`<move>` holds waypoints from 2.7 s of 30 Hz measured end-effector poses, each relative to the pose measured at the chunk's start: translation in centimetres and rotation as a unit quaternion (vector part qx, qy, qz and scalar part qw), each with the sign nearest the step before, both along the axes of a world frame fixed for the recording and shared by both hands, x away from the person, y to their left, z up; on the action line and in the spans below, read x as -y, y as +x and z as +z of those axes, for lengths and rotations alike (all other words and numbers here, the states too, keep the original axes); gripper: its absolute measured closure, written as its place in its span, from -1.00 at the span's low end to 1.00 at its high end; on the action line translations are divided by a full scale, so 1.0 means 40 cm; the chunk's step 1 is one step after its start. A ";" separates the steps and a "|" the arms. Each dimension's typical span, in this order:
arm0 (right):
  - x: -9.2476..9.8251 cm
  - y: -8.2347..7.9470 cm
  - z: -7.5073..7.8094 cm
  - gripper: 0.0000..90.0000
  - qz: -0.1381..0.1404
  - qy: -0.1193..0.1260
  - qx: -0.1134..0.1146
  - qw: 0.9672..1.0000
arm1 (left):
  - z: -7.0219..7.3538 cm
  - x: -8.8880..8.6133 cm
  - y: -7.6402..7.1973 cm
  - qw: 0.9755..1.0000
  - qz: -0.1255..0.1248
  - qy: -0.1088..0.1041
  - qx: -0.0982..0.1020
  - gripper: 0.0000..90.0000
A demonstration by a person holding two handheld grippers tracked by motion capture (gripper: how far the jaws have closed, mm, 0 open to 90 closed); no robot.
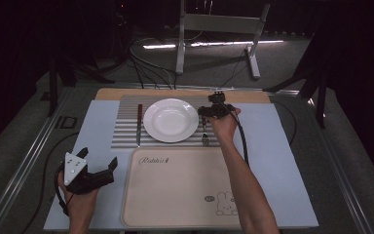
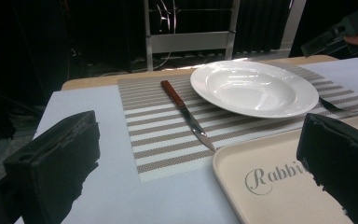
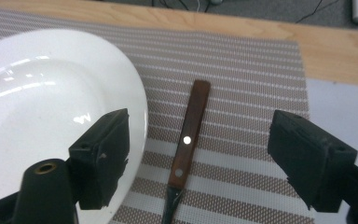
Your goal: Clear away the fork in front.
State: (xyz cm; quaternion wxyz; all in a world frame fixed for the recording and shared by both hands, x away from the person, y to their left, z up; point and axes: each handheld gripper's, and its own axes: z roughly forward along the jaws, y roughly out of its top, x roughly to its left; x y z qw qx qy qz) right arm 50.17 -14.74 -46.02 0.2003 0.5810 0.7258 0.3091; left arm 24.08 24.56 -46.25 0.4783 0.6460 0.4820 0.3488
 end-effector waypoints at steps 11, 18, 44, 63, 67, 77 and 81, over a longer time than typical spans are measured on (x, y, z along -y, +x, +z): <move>-0.002 0.002 -0.060 -0.32 0.002 -0.002 -0.029 1.000 | -0.001 0.002 0.001 1.000 -0.002 0.001 -0.001 -1.00; -0.010 0.007 -0.082 -0.06 -0.002 -0.014 -0.038 0.999 | -0.001 0.002 0.000 1.000 -0.002 0.000 -0.002 -1.00; -0.005 0.010 -0.113 0.72 0.013 -0.029 -0.089 0.996 | 0.004 -0.002 -0.003 1.000 -0.003 -0.001 0.003 -1.00; 0.024 0.002 -0.100 0.72 0.029 -0.088 -0.131 0.987 | 0.001 0.003 -0.004 1.000 -0.003 0.006 0.000 -1.00; 0.031 -0.003 -0.101 0.73 0.036 -0.082 -0.125 0.988 | 0.002 0.003 -0.004 1.000 -0.002 0.007 0.000 -1.00; 0.053 -0.038 -0.053 0.73 0.055 -0.030 -0.069 0.996 | 0.000 0.005 -0.001 1.000 -0.003 0.009 -0.002 -1.00; 0.057 -0.059 -0.023 0.73 0.064 -0.019 -0.046 0.997 | -0.001 0.008 0.002 1.000 -0.006 0.014 -0.004 -1.00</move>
